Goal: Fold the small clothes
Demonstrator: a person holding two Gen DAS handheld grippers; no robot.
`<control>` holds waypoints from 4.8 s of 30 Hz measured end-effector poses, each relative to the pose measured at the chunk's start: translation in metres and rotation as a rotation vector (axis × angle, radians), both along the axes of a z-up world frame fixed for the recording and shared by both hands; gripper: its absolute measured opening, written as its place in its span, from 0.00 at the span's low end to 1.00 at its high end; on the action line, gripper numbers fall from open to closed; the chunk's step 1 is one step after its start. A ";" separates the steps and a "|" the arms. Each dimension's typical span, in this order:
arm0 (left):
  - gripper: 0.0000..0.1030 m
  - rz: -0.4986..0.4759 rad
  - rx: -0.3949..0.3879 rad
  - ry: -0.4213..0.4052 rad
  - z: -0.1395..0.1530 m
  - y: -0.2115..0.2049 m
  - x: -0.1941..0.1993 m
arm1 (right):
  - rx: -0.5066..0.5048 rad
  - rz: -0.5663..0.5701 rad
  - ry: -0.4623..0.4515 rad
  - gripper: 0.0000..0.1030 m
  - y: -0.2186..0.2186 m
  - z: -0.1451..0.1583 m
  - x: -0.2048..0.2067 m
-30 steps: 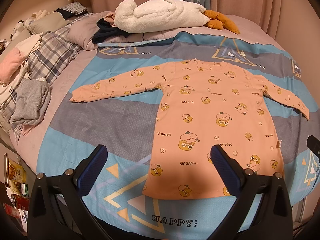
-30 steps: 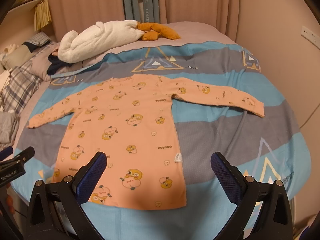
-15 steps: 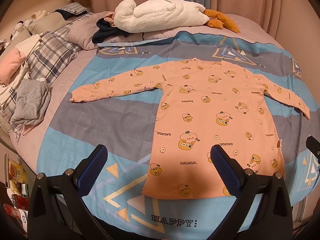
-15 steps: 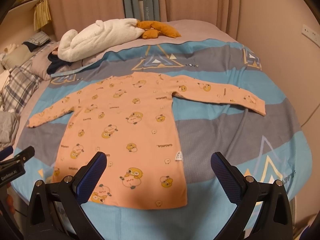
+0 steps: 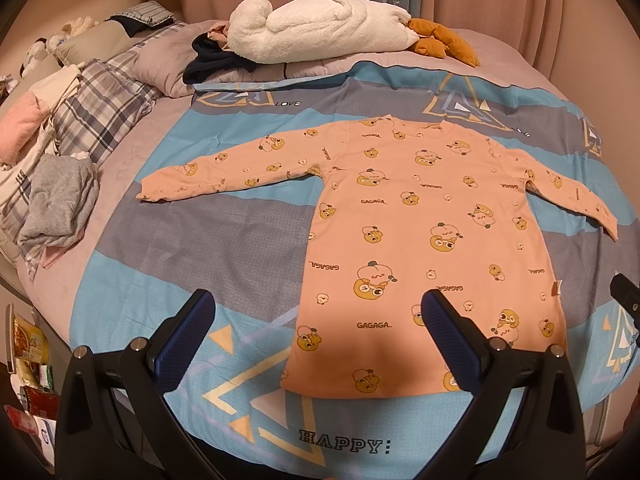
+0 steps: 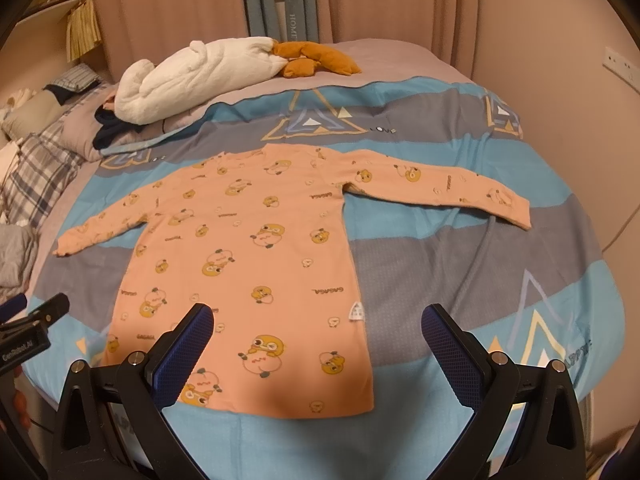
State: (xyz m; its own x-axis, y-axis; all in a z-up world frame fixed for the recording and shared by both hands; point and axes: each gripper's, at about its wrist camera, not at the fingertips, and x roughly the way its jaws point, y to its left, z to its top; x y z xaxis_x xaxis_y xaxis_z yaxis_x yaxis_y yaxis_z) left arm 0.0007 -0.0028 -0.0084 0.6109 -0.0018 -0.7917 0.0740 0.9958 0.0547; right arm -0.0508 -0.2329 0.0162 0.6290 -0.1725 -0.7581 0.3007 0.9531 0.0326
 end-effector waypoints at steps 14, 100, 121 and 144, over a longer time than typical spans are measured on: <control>1.00 0.061 -0.257 0.161 -0.055 0.015 0.034 | 0.350 -0.125 -0.099 1.00 -0.089 -0.046 -0.006; 0.94 0.497 -0.876 0.015 -0.104 0.272 0.207 | 0.146 0.632 0.082 0.12 0.189 -0.075 0.275; 0.05 0.692 -0.810 -0.100 -0.105 0.332 0.224 | 0.208 0.592 0.009 0.13 0.133 -0.062 0.226; 0.10 -0.295 -0.357 -0.109 -0.002 -0.130 0.213 | 0.362 0.167 -0.126 0.13 -0.048 -0.054 0.124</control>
State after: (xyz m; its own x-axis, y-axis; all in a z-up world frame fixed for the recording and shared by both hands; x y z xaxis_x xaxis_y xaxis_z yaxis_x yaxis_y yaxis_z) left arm 0.2139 -0.1326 -0.0104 0.6229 -0.4478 -0.6414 0.3689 0.8912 -0.2639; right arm 0.0728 -0.2812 -0.0376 0.7174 0.2032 -0.6664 0.1149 0.9089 0.4008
